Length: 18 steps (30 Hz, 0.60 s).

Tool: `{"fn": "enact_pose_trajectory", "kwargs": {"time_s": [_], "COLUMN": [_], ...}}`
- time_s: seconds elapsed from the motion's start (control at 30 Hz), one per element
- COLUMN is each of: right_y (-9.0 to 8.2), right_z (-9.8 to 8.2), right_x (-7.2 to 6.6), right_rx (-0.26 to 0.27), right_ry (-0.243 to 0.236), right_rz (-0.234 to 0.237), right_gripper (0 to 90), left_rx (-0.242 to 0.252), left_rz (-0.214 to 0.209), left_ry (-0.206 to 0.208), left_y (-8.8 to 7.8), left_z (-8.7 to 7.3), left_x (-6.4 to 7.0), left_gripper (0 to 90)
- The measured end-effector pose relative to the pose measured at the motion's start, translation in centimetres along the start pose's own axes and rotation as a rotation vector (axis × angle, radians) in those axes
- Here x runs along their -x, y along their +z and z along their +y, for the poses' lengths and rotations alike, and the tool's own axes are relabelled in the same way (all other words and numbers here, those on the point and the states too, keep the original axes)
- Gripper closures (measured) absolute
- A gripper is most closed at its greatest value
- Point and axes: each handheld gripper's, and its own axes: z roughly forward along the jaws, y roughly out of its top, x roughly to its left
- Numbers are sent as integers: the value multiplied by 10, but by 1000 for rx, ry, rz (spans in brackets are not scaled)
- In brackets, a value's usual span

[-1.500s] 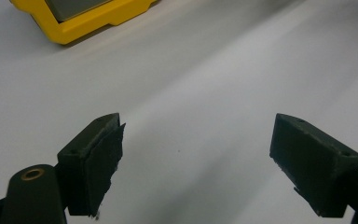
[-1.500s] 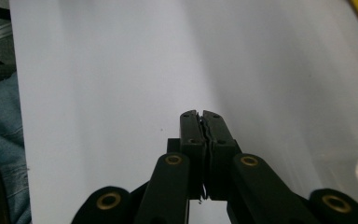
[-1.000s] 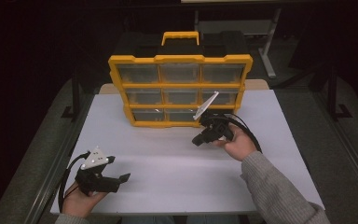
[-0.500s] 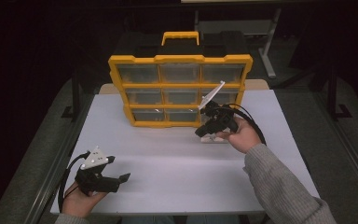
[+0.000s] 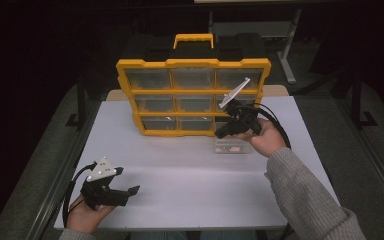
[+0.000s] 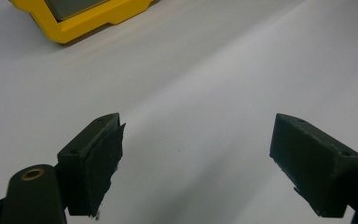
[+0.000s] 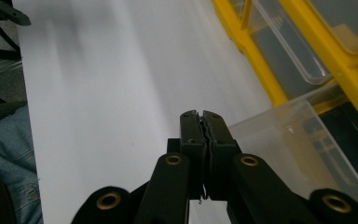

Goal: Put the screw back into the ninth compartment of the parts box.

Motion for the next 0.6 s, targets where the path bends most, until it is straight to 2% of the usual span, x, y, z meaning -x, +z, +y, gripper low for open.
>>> {"fn": "enact_pose_trajectory", "kwargs": {"time_s": [0.3, 0.6], "right_y": [-12, -16], "right_z": [-5, -11], "right_x": [12, 21], "right_rx": [11, 12], "right_ry": [22, 70], "right_rz": [-21, -38], "right_gripper": [871, 871], "left_rx": [-1, -1], "left_rz": [0, 1], "left_ry": [1, -1], "left_y": [0, 0], "left_z": [0, 0], "left_x": [0, 0], "left_gripper": [164, 164]}}
